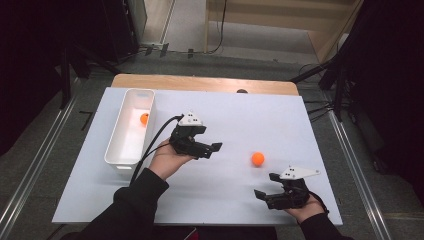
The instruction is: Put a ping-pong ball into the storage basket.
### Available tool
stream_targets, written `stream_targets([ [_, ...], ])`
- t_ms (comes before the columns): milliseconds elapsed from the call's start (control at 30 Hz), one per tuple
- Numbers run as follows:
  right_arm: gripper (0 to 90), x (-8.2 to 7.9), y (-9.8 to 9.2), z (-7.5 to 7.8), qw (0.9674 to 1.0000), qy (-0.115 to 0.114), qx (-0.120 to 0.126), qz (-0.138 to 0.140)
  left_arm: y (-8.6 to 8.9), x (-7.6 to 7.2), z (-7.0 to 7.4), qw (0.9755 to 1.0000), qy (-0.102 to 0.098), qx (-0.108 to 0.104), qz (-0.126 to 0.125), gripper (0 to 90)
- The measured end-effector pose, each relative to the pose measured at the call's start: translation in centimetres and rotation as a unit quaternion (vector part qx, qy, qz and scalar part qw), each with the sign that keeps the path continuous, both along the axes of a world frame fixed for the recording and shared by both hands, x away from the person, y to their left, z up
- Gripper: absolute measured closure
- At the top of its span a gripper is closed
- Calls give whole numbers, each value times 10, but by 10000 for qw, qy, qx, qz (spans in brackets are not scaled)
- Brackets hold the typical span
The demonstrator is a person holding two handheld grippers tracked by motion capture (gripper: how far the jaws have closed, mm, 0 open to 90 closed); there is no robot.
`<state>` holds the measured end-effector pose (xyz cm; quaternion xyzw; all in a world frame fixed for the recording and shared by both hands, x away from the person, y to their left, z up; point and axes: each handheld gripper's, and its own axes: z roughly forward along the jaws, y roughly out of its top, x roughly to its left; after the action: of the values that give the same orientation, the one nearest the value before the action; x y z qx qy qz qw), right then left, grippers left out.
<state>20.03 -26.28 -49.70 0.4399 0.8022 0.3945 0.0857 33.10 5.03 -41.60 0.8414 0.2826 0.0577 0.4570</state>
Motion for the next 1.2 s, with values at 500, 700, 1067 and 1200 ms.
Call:
stream_targets([
  [500, 129, -3, -2, 0, 10000, 33, -4, -43, -18, -1, -9, 9999, 56, -32, -128, 182],
  [700, 129, -3, -2, 0, 10000, 32, -4, -46, -24, -1, -10, 9998, 50, -36, -189, 183],
  [1067, 129, -2, -2, 1, 10000, -3, 7, -41, -36, -1, -11, 9996, 39, -84, -274, 183],
  [1200, 129, -2, -2, 0, 10000, 13, 7, -27, -42, 0, -12, 9995, 16, -113, -292, 183],
])
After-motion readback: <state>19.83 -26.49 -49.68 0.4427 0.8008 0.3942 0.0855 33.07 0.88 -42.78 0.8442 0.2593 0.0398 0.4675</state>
